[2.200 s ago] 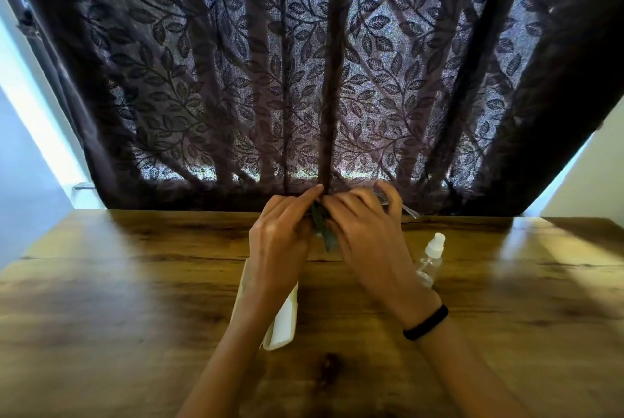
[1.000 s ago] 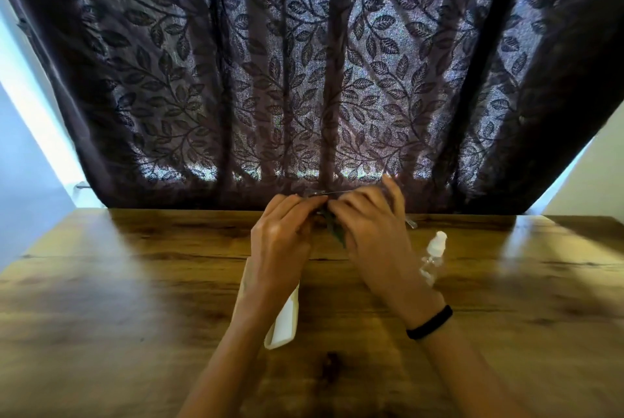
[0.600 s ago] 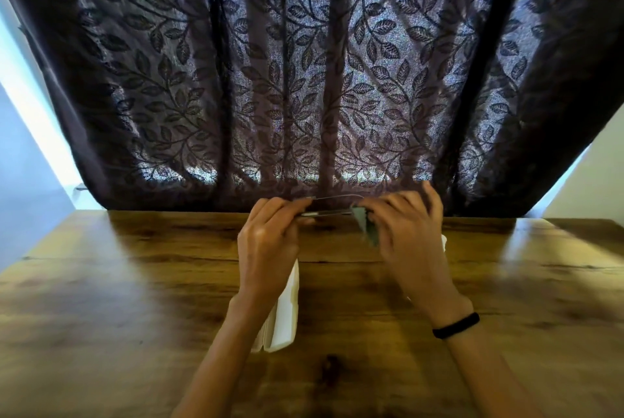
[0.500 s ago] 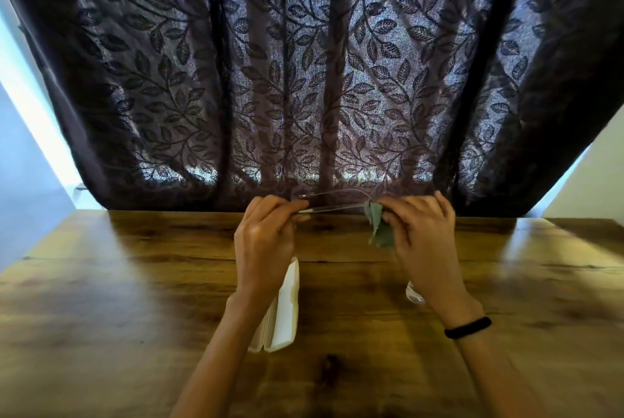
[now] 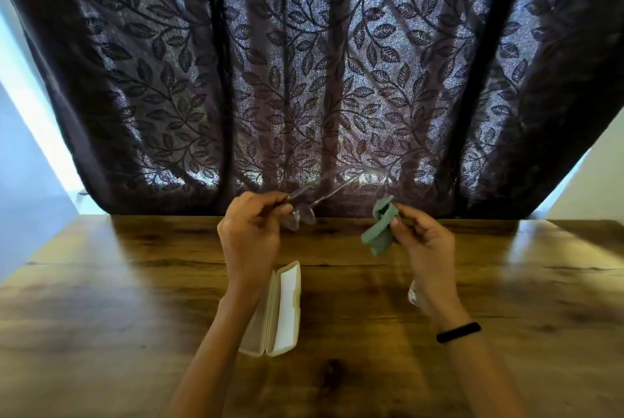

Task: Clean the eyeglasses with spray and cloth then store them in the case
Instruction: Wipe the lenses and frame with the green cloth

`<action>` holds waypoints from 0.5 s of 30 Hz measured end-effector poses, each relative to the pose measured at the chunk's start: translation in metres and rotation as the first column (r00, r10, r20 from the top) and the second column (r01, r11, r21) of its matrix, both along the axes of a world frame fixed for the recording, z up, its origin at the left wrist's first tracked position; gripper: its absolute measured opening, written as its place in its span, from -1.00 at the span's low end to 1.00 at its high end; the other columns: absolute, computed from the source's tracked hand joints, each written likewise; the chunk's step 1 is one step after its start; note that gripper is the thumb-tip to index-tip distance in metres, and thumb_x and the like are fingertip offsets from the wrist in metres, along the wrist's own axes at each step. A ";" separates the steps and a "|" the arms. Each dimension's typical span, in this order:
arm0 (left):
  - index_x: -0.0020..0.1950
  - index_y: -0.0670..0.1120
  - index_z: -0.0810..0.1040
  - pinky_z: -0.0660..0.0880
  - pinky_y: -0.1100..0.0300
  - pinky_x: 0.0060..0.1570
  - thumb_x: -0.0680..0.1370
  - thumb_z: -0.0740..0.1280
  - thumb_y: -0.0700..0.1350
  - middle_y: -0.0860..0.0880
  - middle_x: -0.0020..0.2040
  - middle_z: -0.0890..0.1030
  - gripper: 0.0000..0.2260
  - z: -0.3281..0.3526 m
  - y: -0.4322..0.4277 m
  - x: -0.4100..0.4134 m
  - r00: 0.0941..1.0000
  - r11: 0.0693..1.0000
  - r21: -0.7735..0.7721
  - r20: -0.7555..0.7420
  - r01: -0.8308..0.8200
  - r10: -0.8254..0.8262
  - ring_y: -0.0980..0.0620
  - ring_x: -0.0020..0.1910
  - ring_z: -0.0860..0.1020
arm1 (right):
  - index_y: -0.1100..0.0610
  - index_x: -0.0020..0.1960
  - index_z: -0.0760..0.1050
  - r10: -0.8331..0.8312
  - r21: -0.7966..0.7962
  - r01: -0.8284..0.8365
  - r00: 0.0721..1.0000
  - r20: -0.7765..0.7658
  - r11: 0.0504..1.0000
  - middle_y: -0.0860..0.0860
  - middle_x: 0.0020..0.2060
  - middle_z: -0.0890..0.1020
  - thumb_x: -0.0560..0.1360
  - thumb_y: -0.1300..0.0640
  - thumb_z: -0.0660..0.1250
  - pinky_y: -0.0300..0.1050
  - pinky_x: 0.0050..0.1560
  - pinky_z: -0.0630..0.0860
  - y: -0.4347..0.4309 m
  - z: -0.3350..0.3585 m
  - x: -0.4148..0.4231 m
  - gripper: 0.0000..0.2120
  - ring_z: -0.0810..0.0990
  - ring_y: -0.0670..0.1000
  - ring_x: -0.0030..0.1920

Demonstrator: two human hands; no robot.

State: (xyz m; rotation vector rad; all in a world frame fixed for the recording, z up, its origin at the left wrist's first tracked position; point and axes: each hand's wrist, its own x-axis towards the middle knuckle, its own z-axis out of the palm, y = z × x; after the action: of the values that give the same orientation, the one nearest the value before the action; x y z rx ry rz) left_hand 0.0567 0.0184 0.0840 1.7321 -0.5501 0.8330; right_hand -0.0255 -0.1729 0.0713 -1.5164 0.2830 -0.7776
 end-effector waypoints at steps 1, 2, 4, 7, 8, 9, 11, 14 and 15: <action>-0.07 -0.12 0.61 0.51 0.31 -0.18 0.40 0.42 -0.31 -0.03 -0.19 0.60 -0.84 0.000 -0.001 -0.001 0.999 0.998 -0.048 -0.029 0.029 -0.030 0.06 -0.21 0.58 | 0.20 0.16 0.51 0.013 0.096 -0.013 1.000 0.000 0.995 0.12 0.03 0.62 0.46 0.35 0.28 0.06 0.14 0.52 0.003 -0.002 0.002 -0.72 0.58 0.10 0.09; -0.05 -0.07 0.60 0.51 0.34 -0.17 0.40 0.42 -0.30 -0.03 -0.19 0.61 -0.81 0.000 -0.002 -0.002 0.997 0.995 -0.085 -0.053 0.050 -0.055 0.09 -0.20 0.59 | 0.26 0.18 0.48 0.011 0.167 -0.011 1.000 -0.002 0.986 0.17 0.07 0.60 0.46 0.35 0.27 0.12 0.17 0.50 0.005 -0.005 0.005 -0.71 0.56 0.15 0.13; -0.05 -0.01 0.57 0.50 0.40 -0.18 0.41 0.42 -0.28 0.00 -0.19 0.61 -0.78 0.000 -0.005 -0.004 0.991 0.988 -0.129 -0.099 0.081 -0.094 0.12 -0.19 0.60 | 0.32 0.20 0.45 -0.017 0.252 0.014 1.000 0.008 0.968 0.21 0.07 0.59 0.45 0.35 0.27 0.14 0.20 0.47 0.007 -0.007 0.011 -0.68 0.54 0.18 0.14; -0.04 -0.04 0.58 0.53 0.37 -0.19 0.42 0.41 -0.28 0.03 -0.19 0.63 -0.81 -0.002 -0.006 -0.007 0.973 0.972 -0.191 -0.162 0.135 -0.167 0.16 -0.21 0.61 | 0.33 0.21 0.44 -0.042 0.311 0.029 0.999 0.035 0.950 0.17 0.01 0.60 0.45 0.35 0.29 0.06 0.16 0.49 0.009 -0.006 0.020 -0.67 0.56 0.12 0.08; -0.04 -0.05 0.58 0.54 0.35 -0.19 0.42 0.41 -0.28 0.03 -0.19 0.63 -0.82 -0.002 -0.007 -0.007 0.965 0.965 -0.214 -0.178 0.152 -0.192 0.17 -0.21 0.61 | 0.33 0.21 0.44 -0.038 0.315 0.024 0.999 0.036 0.949 0.19 0.03 0.60 0.45 0.35 0.30 0.04 0.14 0.49 0.009 -0.007 0.023 -0.67 0.56 0.12 0.07; -0.04 -0.05 0.59 0.56 0.33 -0.17 0.42 0.40 -0.28 0.03 -0.19 0.63 -0.82 -0.002 -0.007 -0.008 0.956 0.956 -0.242 -0.197 0.168 -0.217 0.17 -0.20 0.62 | 0.33 0.21 0.44 -0.023 0.310 0.013 0.999 0.031 0.951 0.21 0.05 0.59 0.45 0.36 0.30 0.05 0.14 0.50 0.009 -0.008 0.027 -0.67 0.56 0.13 0.07; -0.07 -0.02 0.59 0.57 0.29 -0.15 0.42 0.40 -0.28 0.03 -0.18 0.64 -0.82 -0.001 -0.008 -0.009 0.937 0.935 -0.299 -0.230 0.189 -0.263 0.15 -0.19 0.62 | 0.32 0.18 0.46 0.040 0.275 -0.040 0.999 0.004 0.960 0.23 0.06 0.60 0.44 0.34 0.31 0.07 0.14 0.51 0.009 -0.012 0.033 -0.69 0.57 0.16 0.08; -0.06 -0.04 0.60 0.56 0.32 -0.15 0.43 0.39 -0.27 0.02 -0.18 0.65 -0.84 0.000 -0.006 -0.009 0.929 0.923 -0.329 -0.236 0.198 -0.284 0.14 -0.19 0.62 | 0.16 0.06 0.54 0.140 0.212 -0.128 0.989 -0.046 0.969 0.08 -0.08 0.67 0.43 0.30 0.34 -0.14 -0.02 0.57 0.011 -0.022 0.037 -0.79 0.63 0.02 -0.04; -0.05 -0.06 0.60 0.55 0.33 -0.15 0.44 0.38 -0.27 0.01 -0.17 0.65 -0.85 -0.001 -0.006 -0.009 0.932 0.926 -0.318 -0.227 0.204 -0.283 0.15 -0.19 0.62 | 0.09 0.01 0.55 0.154 0.195 -0.139 0.986 -0.063 0.971 0.01 -0.12 0.68 0.43 0.28 0.35 -0.23 -0.12 0.56 0.012 -0.026 0.038 -0.81 0.64 -0.05 -0.09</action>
State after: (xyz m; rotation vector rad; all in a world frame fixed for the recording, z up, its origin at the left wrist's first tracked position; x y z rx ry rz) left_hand 0.0481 0.0129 0.0834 1.4392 -0.4256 0.4618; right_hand 0.0124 -0.1607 0.0457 -1.3719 0.2912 -0.5589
